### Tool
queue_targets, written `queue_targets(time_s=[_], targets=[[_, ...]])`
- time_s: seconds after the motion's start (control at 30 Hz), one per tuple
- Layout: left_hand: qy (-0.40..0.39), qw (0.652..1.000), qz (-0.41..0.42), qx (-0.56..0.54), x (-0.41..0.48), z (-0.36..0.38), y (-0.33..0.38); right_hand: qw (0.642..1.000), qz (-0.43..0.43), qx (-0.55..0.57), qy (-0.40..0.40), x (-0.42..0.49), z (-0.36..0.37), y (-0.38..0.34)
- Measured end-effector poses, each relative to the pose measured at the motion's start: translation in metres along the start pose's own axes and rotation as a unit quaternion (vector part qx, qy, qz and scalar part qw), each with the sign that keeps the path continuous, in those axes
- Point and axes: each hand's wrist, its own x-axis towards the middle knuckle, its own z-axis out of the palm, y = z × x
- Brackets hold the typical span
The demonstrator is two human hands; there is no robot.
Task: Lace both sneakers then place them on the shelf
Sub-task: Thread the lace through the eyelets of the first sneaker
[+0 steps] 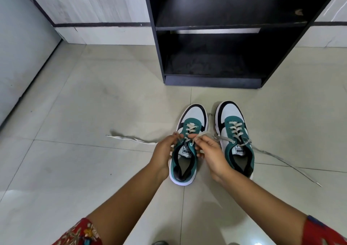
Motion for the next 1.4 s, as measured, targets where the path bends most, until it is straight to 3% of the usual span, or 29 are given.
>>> queue_targets(time_s=[0.1, 0.2, 0.33, 0.43, 0.53, 0.67, 0.8, 0.9, 1.0, 1.1, 1.17, 1.27, 1.33, 1.4], targets=[[0.031, 0.999, 0.001, -0.028, 0.005, -0.001, -0.004, 0.995, 0.045, 0.089, 0.027, 0.002, 0.004, 0.002], [0.079, 0.989, -0.049, -0.119, 0.01, -0.004, -0.012, 0.978, 0.078, 0.186, 0.048, 0.002, 0.0, 0.006], [0.099, 0.974, -0.098, -0.178, 0.013, -0.007, -0.016, 0.971, 0.108, 0.2, 0.067, 0.004, -0.002, 0.006], [0.079, 0.991, -0.014, -0.104, 0.009, -0.012, -0.013, 0.981, 0.128, 0.142, 0.013, 0.007, -0.005, 0.0], [0.02, 0.99, 0.138, 0.017, 0.011, -0.017, -0.01, 0.996, 0.068, -0.032, -0.044, 0.009, -0.004, -0.008], [-0.073, 0.943, 0.312, 0.09, 0.01, -0.016, 0.011, 0.97, -0.086, -0.208, -0.092, 0.013, 0.011, -0.032], [-0.11, 0.899, 0.393, 0.157, 0.009, -0.021, 0.041, 0.888, -0.203, -0.39, -0.136, 0.009, 0.013, -0.063], [-0.092, 0.84, 0.443, 0.3, 0.015, -0.026, 0.044, 0.884, -0.212, -0.388, -0.15, 0.001, 0.009, -0.072], [-0.051, 0.736, 0.514, 0.438, 0.022, -0.03, 0.038, 0.891, -0.232, -0.37, -0.127, -0.006, 0.007, -0.066], [0.01, 0.677, 0.557, 0.481, 0.024, -0.034, 0.035, 0.895, -0.262, -0.347, -0.099, -0.015, 0.002, -0.057], [0.016, 0.672, 0.568, 0.475, 0.02, -0.034, 0.034, 0.877, -0.292, -0.372, -0.089, -0.02, -0.001, -0.051], [0.017, 0.686, 0.568, 0.455, 0.018, -0.03, 0.034, 0.82, -0.334, -0.463, -0.044, -0.021, -0.003, -0.04], [0.022, 0.722, 0.551, 0.417, 0.017, -0.027, 0.035, 0.796, -0.347, -0.496, -0.016, -0.02, -0.003, -0.034], [-0.004, 0.792, 0.508, 0.338, 0.015, -0.024, 0.035, 0.764, -0.358, -0.536, 0.002, -0.019, -0.003, -0.03]])
